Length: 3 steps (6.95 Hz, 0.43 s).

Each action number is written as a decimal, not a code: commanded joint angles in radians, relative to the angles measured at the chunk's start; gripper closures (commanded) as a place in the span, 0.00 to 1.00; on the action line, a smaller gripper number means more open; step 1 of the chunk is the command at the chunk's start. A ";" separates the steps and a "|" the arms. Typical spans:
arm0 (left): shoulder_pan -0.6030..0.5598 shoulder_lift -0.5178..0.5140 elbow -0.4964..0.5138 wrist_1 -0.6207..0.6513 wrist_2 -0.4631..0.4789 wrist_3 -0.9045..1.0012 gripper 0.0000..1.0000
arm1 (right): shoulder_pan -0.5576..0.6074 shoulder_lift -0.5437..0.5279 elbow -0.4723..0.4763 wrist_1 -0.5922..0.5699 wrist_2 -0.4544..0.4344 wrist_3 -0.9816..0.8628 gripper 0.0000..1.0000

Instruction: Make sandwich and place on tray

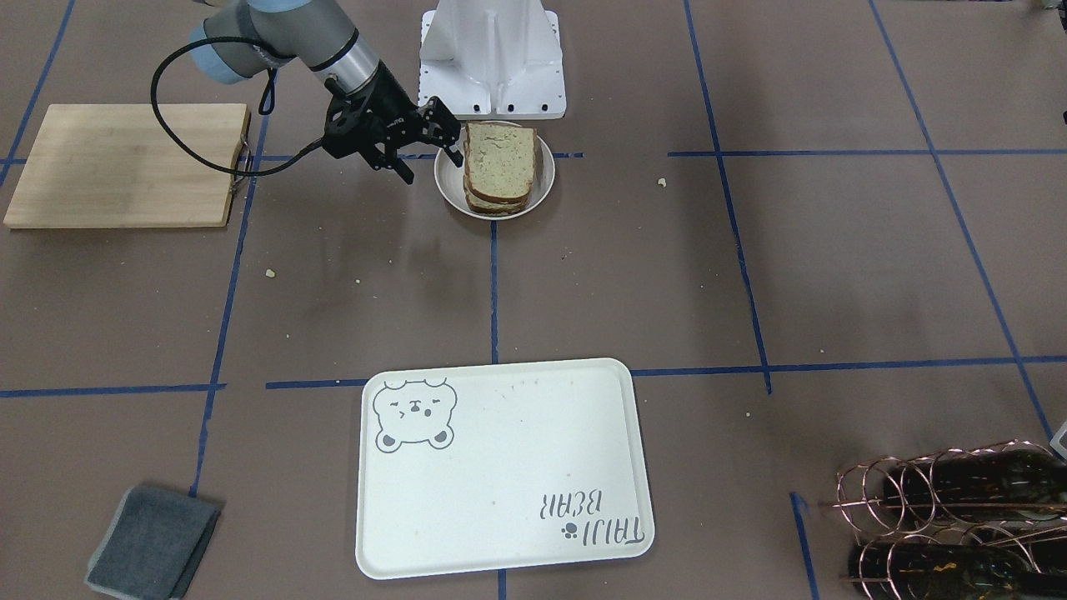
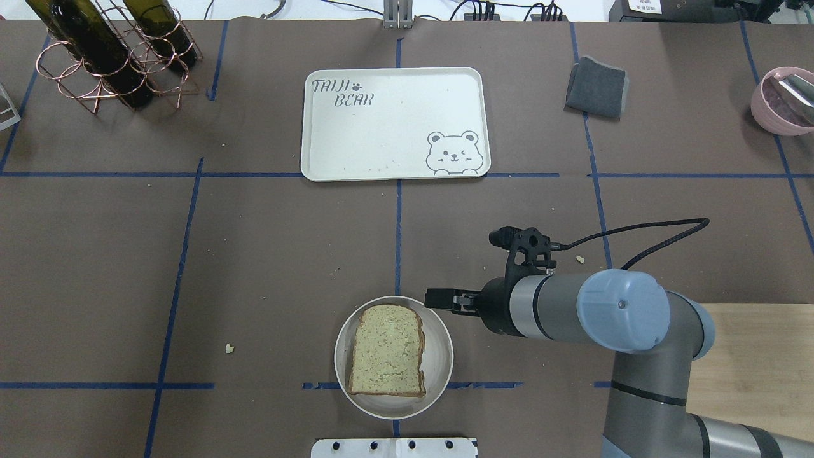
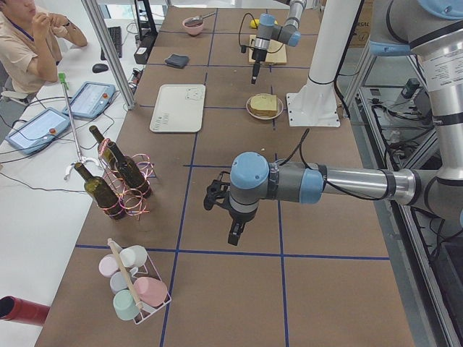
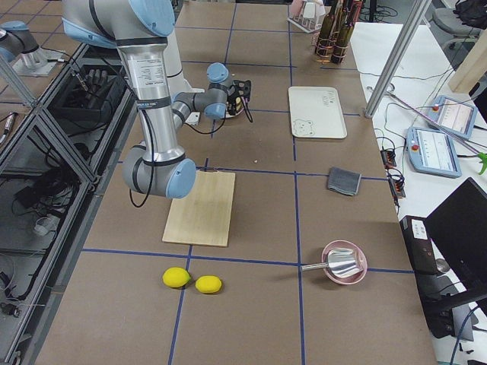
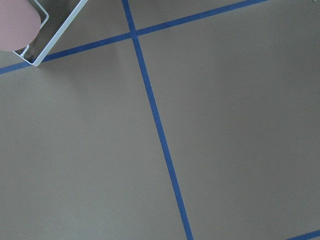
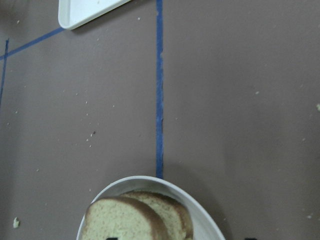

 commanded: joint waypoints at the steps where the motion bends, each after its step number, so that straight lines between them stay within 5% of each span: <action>1: 0.000 -0.023 -0.022 -0.174 0.009 -0.004 0.00 | 0.150 -0.008 0.041 -0.198 0.147 -0.183 0.00; 3: -0.003 -0.109 0.051 -0.483 0.002 -0.013 0.00 | 0.352 -0.143 0.041 -0.260 0.295 -0.476 0.00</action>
